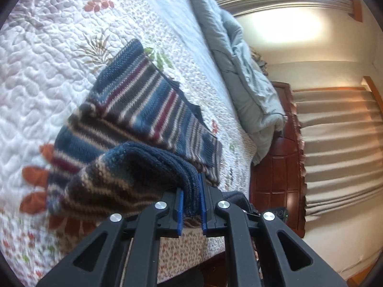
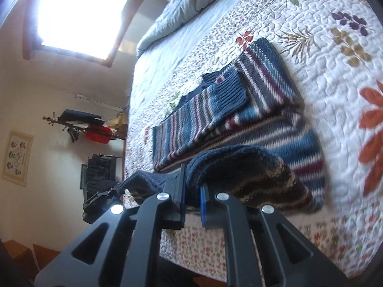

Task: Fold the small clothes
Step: 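Lift the ribbed hem with both grippers and fold it over toward the collar, then open both grippers to release the folded hem onto the sweater, then grasp the side edge of the folded sweater with both grippers, then fold the grasped side edge across the sweater with both grippers and release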

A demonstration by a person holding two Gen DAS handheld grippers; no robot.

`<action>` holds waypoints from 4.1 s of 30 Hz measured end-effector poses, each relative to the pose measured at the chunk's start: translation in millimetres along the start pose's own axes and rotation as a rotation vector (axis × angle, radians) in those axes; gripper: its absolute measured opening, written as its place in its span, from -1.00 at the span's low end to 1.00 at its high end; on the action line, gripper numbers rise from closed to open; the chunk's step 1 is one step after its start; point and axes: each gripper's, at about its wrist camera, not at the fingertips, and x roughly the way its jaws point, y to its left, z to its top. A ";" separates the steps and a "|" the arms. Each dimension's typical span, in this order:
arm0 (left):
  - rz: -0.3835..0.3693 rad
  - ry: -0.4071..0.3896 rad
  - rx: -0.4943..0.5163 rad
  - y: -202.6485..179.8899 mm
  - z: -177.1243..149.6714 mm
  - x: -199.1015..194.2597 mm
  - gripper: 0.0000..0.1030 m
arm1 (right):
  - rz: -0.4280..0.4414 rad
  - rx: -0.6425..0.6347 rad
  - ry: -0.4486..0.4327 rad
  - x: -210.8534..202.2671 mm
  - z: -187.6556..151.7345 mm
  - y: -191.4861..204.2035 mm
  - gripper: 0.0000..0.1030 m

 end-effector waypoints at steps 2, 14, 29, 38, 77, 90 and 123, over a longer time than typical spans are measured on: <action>0.022 0.017 -0.017 6.7 13.4 14.5 -0.80 | -0.016 0.012 0.014 11.4 12.6 -3.1 -0.85; 0.122 0.101 -0.043 33.2 70.9 76.2 -0.78 | -0.090 0.107 0.090 78.9 72.4 -41.8 -0.85; 0.117 0.076 0.149 25.4 89.1 51.8 0.17 | -0.083 -0.074 0.162 69.3 93.8 -24.7 -0.30; 0.194 0.193 0.378 -7.4 103.3 71.4 0.41 | -0.201 -0.267 0.201 73.6 107.4 -15.7 -0.30; 0.227 0.276 0.428 38.2 117.3 122.2 -0.26 | -0.133 -0.330 0.230 105.5 109.9 -44.2 -0.35; 0.213 0.254 0.498 26.8 109.5 124.2 -0.83 | -0.134 -0.376 0.222 103.4 103.0 -37.1 -0.82; 0.362 0.050 0.378 -20.0 213.4 149.7 -0.84 | -0.351 -0.296 0.040 131.2 200.7 13.3 -0.85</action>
